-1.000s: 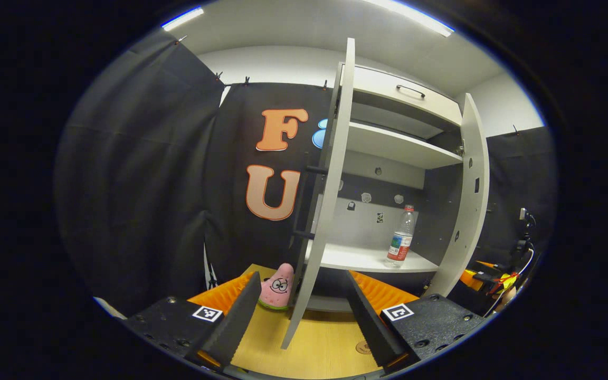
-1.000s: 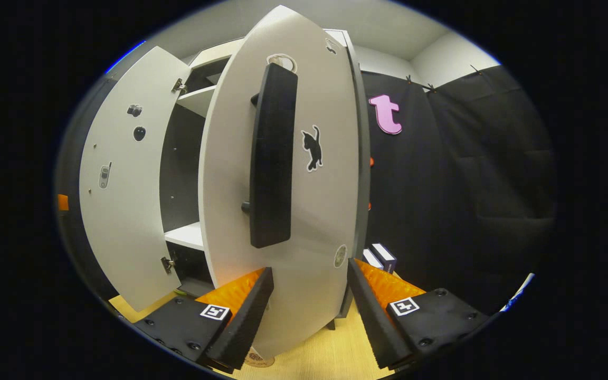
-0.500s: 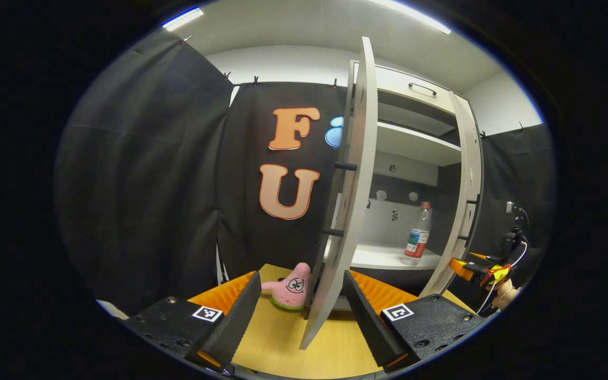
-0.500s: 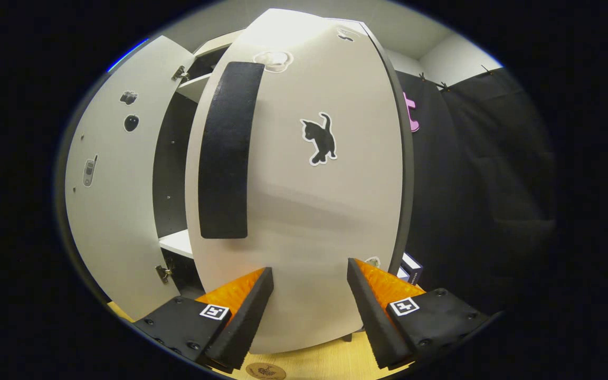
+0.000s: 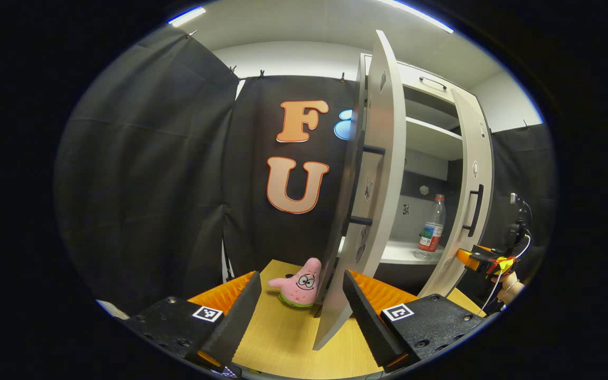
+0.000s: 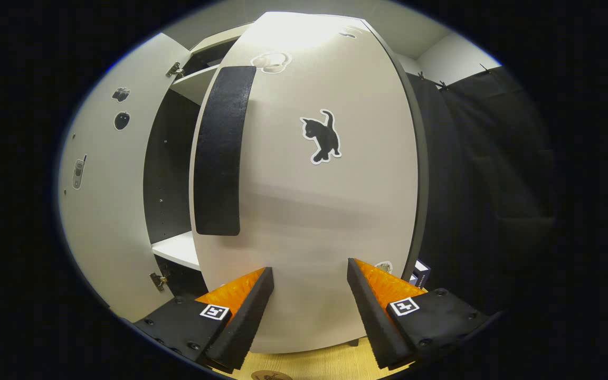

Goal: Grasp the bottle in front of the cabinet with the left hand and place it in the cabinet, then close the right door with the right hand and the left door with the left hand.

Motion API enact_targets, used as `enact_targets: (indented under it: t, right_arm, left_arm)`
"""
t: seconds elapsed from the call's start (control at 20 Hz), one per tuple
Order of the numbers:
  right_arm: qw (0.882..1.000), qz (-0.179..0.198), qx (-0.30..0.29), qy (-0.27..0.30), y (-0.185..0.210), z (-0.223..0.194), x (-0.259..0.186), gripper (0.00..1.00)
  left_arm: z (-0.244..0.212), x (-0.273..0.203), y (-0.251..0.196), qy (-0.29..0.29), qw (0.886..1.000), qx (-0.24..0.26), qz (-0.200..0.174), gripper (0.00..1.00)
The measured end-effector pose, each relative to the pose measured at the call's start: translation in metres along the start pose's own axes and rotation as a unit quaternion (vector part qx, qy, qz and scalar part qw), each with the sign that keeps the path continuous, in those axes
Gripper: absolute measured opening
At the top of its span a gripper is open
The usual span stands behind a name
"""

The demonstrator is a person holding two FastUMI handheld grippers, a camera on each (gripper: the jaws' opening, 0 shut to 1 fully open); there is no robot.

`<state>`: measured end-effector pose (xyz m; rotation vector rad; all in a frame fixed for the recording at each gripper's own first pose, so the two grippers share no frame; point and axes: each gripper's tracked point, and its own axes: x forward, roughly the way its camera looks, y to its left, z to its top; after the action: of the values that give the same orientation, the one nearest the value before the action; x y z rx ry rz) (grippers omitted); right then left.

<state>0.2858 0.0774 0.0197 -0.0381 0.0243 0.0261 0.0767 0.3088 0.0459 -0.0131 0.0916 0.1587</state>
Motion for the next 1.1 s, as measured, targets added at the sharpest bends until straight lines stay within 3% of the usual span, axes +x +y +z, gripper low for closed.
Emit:
enact_targets:
  t: [0.55, 0.75, 1.1]
  right_arm:
    - [0.999, -0.045, -0.002, 0.005, 0.002, 0.002, -0.003, 0.94]
    - [0.998, -0.068, 0.009, 0.0, -0.014, 0.015, -0.043, 0.94]
    - [0.993, -0.112, 0.021, -0.026, -0.07, 0.065, -0.114, 0.94]
  left_arm:
    - [-0.023, 0.054, -0.003, 0.031, 0.998, 0.014, -0.055, 0.94]
    - [-0.026, 0.059, -0.011, 0.035, 0.996, 0.026, -0.083, 0.95]
    - [-0.024, 0.059, -0.017, 0.034, 0.996, 0.032, -0.081, 0.95]
